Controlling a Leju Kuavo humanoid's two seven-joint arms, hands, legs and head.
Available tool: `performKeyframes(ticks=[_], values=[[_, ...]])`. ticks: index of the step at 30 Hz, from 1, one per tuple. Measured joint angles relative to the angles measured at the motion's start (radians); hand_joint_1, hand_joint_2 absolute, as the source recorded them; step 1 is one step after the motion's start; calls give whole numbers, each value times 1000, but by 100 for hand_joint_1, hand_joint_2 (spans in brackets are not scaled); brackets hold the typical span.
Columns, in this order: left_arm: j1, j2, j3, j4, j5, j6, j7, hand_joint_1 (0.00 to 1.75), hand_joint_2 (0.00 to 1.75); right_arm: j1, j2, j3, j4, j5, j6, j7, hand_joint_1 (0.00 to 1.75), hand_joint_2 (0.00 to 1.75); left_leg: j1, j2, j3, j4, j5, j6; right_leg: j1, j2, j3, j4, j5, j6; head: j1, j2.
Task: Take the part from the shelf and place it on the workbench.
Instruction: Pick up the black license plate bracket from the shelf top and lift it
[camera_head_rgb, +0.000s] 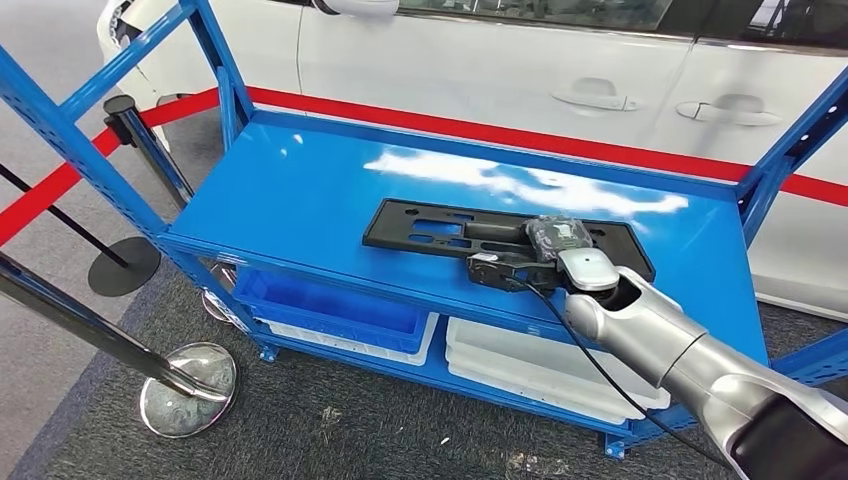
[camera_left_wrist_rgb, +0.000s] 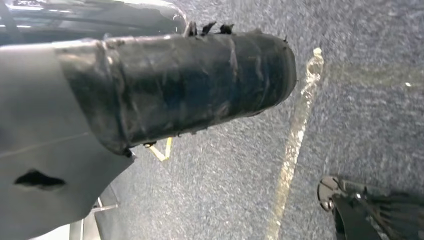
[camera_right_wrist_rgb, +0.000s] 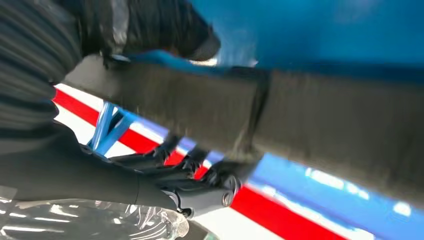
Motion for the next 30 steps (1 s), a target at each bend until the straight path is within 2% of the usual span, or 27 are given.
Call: performKeyframes(ticks=[3,8,12,19,23,27,30], values=[[1,3,0,0,0,0,-5,0,0,-6,2,-2,-1,-7,-1,0,175,175,0,0,3,-4,1,-3,1,0,2,0,-1,-2,0,0],[1,7,1,0,0,-3,-15,0,0,-17,4,-3,-7,-6,-8,-2,175,175,1,0,3,-6,2,-15,1,-1,3,1,0,-4,0,0],[1,10,1,0,0,-8,-21,0,0,-24,12,-3,-10,6,-27,-3,175,175,1,0,3,-5,3,-18,0,-2,4,0,1,-5,1,0],[2,18,1,0,-1,-12,-19,0,0,-43,25,-3,-31,96,-143,-9,175,175,-1,0,2,-3,3,-18,-1,-3,5,0,1,-5,1,0],[1,20,1,0,-2,-12,-21,0,175,-58,29,-4,-59,131,-173,-12,175,175,-1,0,2,-3,3,-18,-1,-2,5,-1,1,-5,1,0],[2,20,1,0,-3,-19,-31,0,175,-72,32,-4,-124,198,-203,-28,175,175,-1,0,1,-3,3,-18,-1,-2,3,-1,1,-5,1,0],[1,22,1,0,-4,-26,-35,0,175,-108,41,-7,-204,232,-184,-29,175,175,-1,1,1,-3,3,-18,-1,-1,2,-1,1,-5,1,0]])
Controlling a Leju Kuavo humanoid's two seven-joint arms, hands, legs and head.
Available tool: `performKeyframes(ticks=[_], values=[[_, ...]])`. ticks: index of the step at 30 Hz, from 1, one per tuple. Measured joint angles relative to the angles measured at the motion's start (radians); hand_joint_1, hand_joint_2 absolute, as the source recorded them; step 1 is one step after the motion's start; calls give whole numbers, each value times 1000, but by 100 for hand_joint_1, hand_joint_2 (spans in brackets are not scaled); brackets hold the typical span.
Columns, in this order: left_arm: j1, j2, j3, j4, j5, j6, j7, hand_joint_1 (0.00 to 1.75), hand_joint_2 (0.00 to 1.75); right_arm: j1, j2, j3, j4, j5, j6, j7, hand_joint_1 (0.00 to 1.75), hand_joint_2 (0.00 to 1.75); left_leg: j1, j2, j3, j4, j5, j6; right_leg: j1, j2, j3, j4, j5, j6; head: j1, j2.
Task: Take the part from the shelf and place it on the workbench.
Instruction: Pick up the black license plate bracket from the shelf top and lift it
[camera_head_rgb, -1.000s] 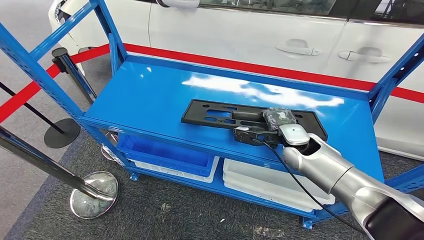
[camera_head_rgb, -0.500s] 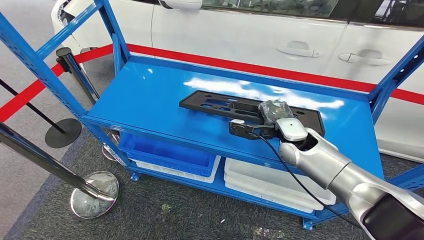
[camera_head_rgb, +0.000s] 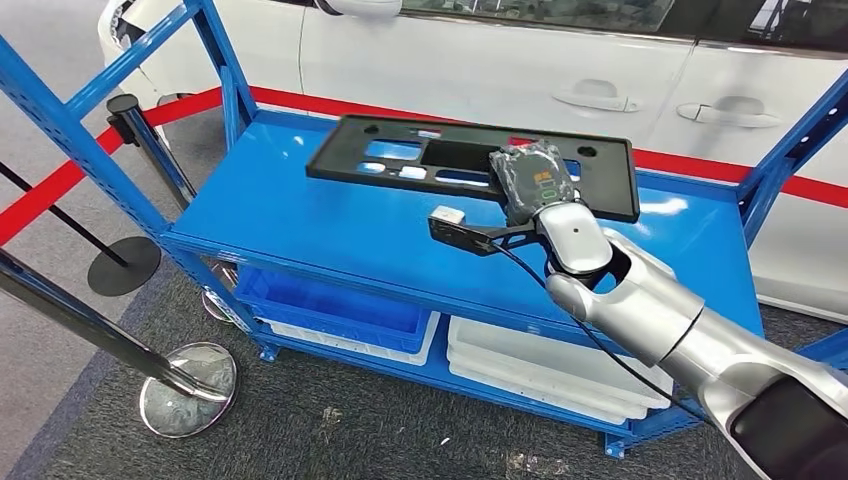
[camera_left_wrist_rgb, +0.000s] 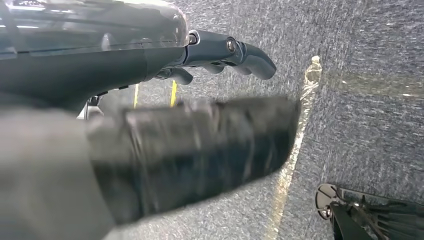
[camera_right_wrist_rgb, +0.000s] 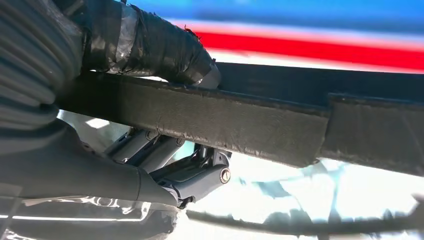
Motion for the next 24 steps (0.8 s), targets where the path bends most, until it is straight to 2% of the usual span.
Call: performKeyframes(ticks=[6,13,24], values=[[2,0,0,0,7,-7,-6,0,175,-51,23,-3,-142,26,35,-36,175,175,0,0,-1,0,0,0,1,-1,0,0,0,0,0,0],[2,0,6,0,26,-10,-23,0,175,-100,63,5,-331,-72,139,-57,175,175,0,1,0,0,0,-1,1,0,0,0,0,0,0,0],[4,-1,8,0,18,-26,-35,0,175,-96,70,8,-450,-120,132,-53,175,175,0,1,0,0,-1,-1,0,0,0,-1,0,0,0,0]])
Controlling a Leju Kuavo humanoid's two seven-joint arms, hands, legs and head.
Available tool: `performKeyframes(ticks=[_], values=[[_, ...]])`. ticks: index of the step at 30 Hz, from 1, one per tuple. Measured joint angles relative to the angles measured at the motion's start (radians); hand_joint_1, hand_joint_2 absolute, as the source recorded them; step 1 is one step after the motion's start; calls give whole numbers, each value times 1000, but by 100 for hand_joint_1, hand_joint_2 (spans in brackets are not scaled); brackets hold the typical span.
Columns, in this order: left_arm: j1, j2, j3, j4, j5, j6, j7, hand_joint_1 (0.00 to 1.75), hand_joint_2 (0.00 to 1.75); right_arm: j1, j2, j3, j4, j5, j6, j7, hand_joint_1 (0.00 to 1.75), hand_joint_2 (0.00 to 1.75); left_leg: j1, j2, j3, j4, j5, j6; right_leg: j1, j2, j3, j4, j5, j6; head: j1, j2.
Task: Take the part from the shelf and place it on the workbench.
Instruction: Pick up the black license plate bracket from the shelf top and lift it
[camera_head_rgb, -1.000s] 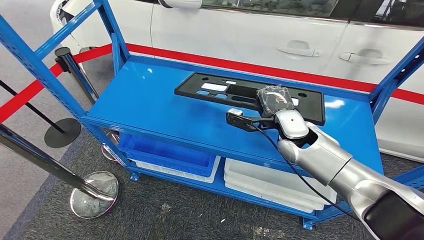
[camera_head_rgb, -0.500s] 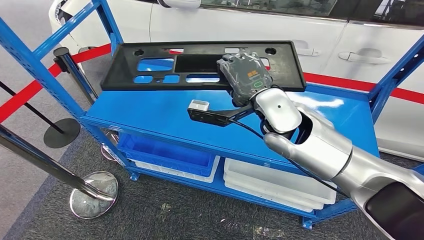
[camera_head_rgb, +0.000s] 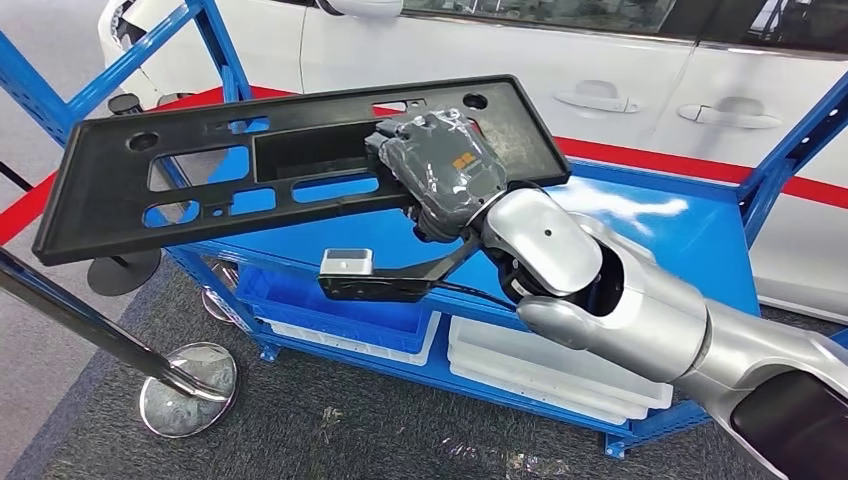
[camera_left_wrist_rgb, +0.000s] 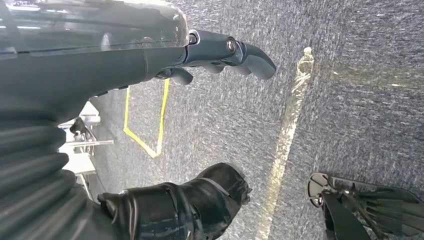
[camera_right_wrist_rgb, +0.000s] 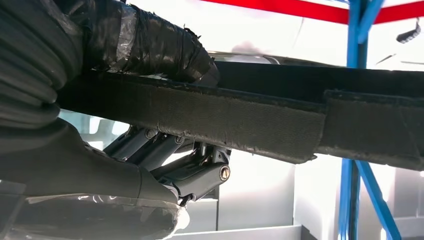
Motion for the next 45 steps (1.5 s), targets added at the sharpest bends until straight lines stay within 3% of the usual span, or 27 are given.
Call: performKeyframes(ticks=[5,24,30,33,35,37,38,39,40,42,43,45], values=[[0,0,0,0,-1,1,3,0,175,16,-11,-1,-25,13,-40,9,175,175,0,0,0,0,0,0,0,0,0,0,0,0,0,0],[0,0,0,0,-17,-3,-8,0,175,60,-48,-7,-55,10,-38,5,175,175,0,0,0,0,0,0,0,0,0,0,0,0,0,0],[0,1,0,0,-18,-9,-9,0,175,65,-49,-7,-58,10,-30,4,175,175,-3,0,-4,13,-5,12,-4,1,0,-2,3,5,-1,0],[-1,1,0,0,-19,-10,-9,0,175,65,-50,-9,-60,10,-29,4,175,175,4,3,4,-9,14,22,0,3,1,-3,2,16,0,0],[-2,0,0,0,-21,-11,-9,0,175,63,-52,-11,-62,10,-28,4,175,175,12,8,11,-30,30,28,3,4,-22,54,-43,24,3,0],[-3,0,-1,0,-23,-11,-9,0,175,66,-53,-11,-63,11,-27,2,175,175,13,11,9,-31,33,30,-2,4,-72,178,-106,31,5,0],[-2,0,-1,0,-24,-11,-9,0,175,69,-54,-11,-63,11,-27,2,175,175,14,12,7,-29,33,30,-7,3,-94,231,-123,35,4,0],[-2,0,-1,0,-26,-12,-9,0,175,72,-54,-11,-63,11,-26,2,175,175,16,12,5,-25,32,28,-12,2,-103,255,-121,40,4,0],[-3,0,-1,0,-28,-13,-9,0,175,74,-54,-11,-63,11,-24,1,175,175,20,11,2,-20,30,25,-17,1,-93,239,-100,45,4,0],[-3,1,-1,0,-32,-15,-9,0,175,74,-54,-11,-63,11,-18,0,175,175,28,8,-4,-3,21,12,-29,-3,-31,124,-46,58,5,0],[-3,3,-1,0,-33,-15,-9,0,175,73,-54,-11,-63,11,-15,-1,175,175,30,6,-10,8,16,3,-29,-3,-2,72,-28,59,8,0],[-4,6,-1,1,-35,-15,-9,0,175,72,-54,-10,-63,11,-12,-2,175,175,28,3,-23,24,11,-13,-26,1,16,33,-29,50,10,0]])
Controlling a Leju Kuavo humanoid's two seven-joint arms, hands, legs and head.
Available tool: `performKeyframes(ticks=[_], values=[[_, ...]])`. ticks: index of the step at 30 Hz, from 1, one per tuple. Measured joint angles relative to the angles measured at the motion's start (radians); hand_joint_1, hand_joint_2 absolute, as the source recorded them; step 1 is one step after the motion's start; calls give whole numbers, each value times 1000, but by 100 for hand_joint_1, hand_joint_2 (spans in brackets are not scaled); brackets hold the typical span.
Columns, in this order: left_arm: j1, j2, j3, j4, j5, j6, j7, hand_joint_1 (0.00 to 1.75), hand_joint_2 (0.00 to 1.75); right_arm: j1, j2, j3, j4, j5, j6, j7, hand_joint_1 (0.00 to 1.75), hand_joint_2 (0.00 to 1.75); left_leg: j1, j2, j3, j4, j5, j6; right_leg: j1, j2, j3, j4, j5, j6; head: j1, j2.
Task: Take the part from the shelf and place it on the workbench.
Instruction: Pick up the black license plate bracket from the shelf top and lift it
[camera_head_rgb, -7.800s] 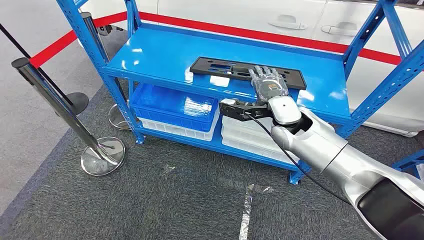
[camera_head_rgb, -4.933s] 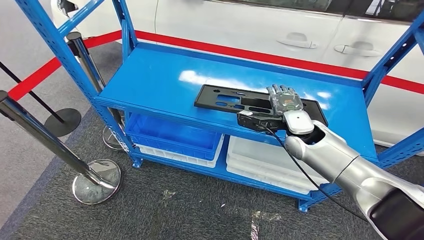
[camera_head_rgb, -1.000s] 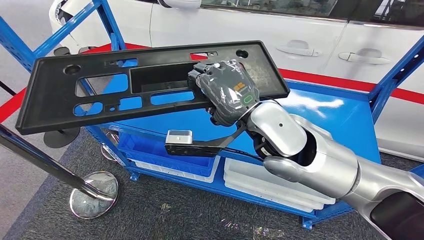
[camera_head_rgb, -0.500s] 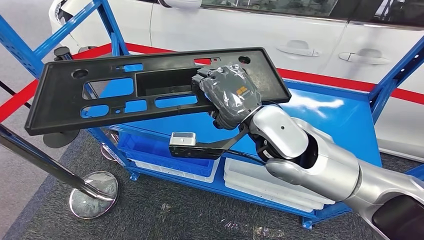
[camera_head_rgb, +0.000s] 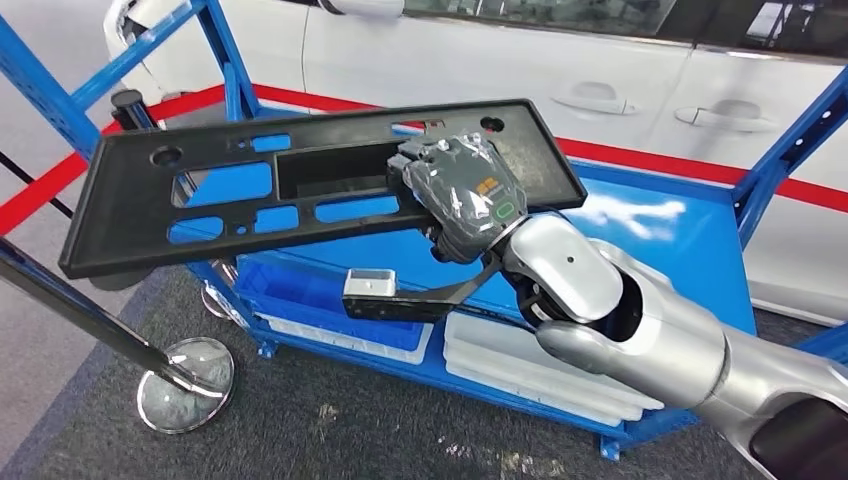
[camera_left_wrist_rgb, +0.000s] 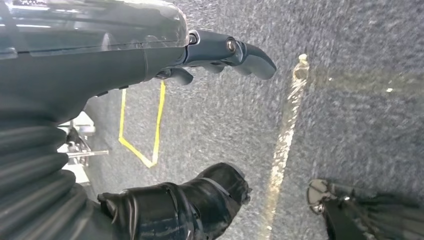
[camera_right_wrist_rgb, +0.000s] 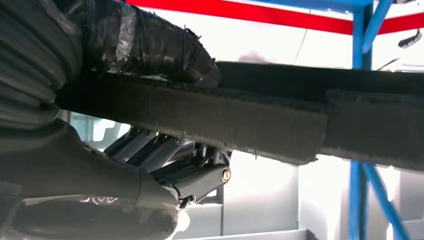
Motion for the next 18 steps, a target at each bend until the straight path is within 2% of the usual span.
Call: performKeyframes(ticks=[2,4,5,7,8,9,10,11,13,14,15,18], values=[[1,1,0,0,0,0,0,0,175,0,0,0,0,0,1,-1,175,175,1,-1,-8,5,2,-11,1,2,-11,2,3,-20,-1,0],[3,-1,0,0,0,-1,-1,0,175,-1,0,0,0,0,1,-1,175,175,5,1,-24,28,-22,-16,2,1,-22,0,12,-38,-3,0],[2,-1,0,0,0,-1,-2,0,175,-2,0,0,0,0,1,0,175,175,6,2,-40,66,-54,-17,4,1,-27,-2,17,-48,-4,0],[0,-2,0,0,0,-1,-4,0,175,-1,0,0,0,1,1,0,175,175,2,4,-86,191,-134,-14,11,0,-39,-3,27,-60,-6,0],[-1,-1,0,0,0,-1,-5,0,175,-1,0,1,0,1,1,0,175,175,-1,4,-106,252,-163,-11,15,-1,-46,-3,32,-64,-7,0],[-1,-1,0,0,0,-2,-6,0,175,0,0,1,0,1,1,0,175,175,-5,4,-111,283,-171,-6,20,-1,-53,-3,38,-67,-8,0],[-1,-1,0,0,0,-2,-5,0,175,1,0,1,0,1,1,0,175,175,-9,4,-97,275,-160,0,24,0,-59,-2,43,-68,-8,0],[-1,-1,0,0,0,-2,-5,0,175,1,0,2,0,1,1,0,175,175,-15,4,-65,231,-134,9,28,0,-63,-2,48,-69,-8,0],[-2,1,0,0,0,-3,-2,0,175,0,0,1,0,1,1,0,175,175,-28,4,21,91,-86,29,33,-1,-70,-2,58,-67,-8,0],[-3,2,-1,0,0,-3,-1,0,175,0,0,1,0,1,1,0,175,175,-34,4,50,40,-71,35,34,-2,-71,-4,63,-64,-7,0],[-5,3,-1,1,-1,-3,0,0,175,0,0,1,0,1,1,0,175,175,-39,4,63,9,-65,38,34,-4,-72,-6,70,-60,-7,0],[-8,5,-1,1,-1,-3,2,0,175,0,0,1,-2,1,1,-1,175,175,-40,6,55,-14,-40,41,31,-7,-75,-18,86,-43,-8,0]])
